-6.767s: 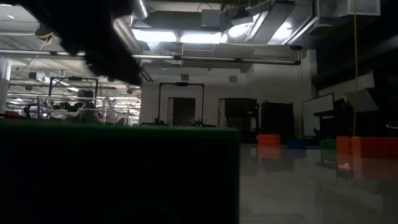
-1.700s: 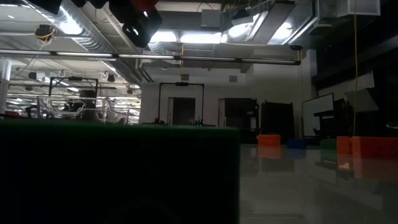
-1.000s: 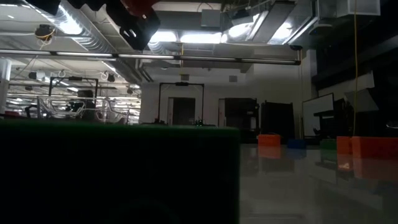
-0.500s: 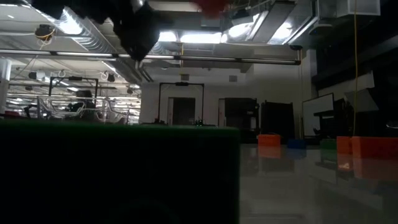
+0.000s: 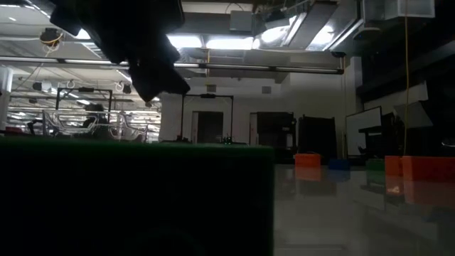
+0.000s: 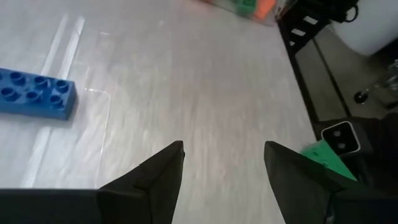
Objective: Sort blocks by size
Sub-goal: Put the 8 stud red game piece into the bottom transparent bin, then put the 4 stud green game piece into the top transparent bin
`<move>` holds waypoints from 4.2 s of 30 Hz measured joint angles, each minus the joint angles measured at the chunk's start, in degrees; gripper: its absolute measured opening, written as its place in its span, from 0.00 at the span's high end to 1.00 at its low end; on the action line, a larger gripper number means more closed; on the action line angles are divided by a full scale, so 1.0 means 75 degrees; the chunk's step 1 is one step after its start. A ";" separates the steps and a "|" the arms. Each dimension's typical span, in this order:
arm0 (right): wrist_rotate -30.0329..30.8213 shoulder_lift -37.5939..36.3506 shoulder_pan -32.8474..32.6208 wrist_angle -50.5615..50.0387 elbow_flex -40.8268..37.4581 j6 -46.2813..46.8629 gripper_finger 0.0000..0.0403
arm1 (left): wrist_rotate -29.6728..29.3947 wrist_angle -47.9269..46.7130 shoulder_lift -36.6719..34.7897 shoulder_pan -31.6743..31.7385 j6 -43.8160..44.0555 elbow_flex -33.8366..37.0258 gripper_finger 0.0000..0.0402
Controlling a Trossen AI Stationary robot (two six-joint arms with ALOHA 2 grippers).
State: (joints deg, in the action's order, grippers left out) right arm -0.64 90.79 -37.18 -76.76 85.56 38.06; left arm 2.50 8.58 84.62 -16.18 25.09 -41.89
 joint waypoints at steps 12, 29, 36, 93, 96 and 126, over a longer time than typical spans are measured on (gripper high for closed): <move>-0.0003 0.0148 -0.1855 -0.0929 -0.0006 0.3077 0.71 | 0.0007 -0.1467 -0.0352 0.0156 -0.0192 0.0000 0.48; -0.0003 0.0151 -0.2240 -0.0957 -0.0034 0.4784 0.70 | -0.0457 -0.7733 -0.2396 0.0267 0.2088 -0.0003 0.48; 0.0137 0.0151 -0.2243 -0.0915 -0.0522 0.5029 0.70 | -0.1109 -0.9226 -0.2206 0.0267 0.2800 0.0000 0.48; 0.0184 0.0154 -0.2240 0.1445 -0.1623 0.5031 0.48 | -0.1583 -0.6184 -0.1017 0.0586 0.0311 -0.1289 0.71; 0.0618 0.0154 -0.2240 0.1782 -0.1620 0.4796 0.48 | -0.2280 -0.6561 -0.1020 0.0860 -0.0411 -0.1971 0.68; 0.4865 0.0686 0.0540 0.4303 -0.1612 0.2521 0.48 | -0.5139 -0.9824 -0.1019 0.5479 0.1122 -0.2188 0.66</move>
State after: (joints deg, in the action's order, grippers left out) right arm 35.84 95.93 -33.13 -44.49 73.47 56.97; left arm -36.04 -65.10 76.98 24.91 33.50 -58.30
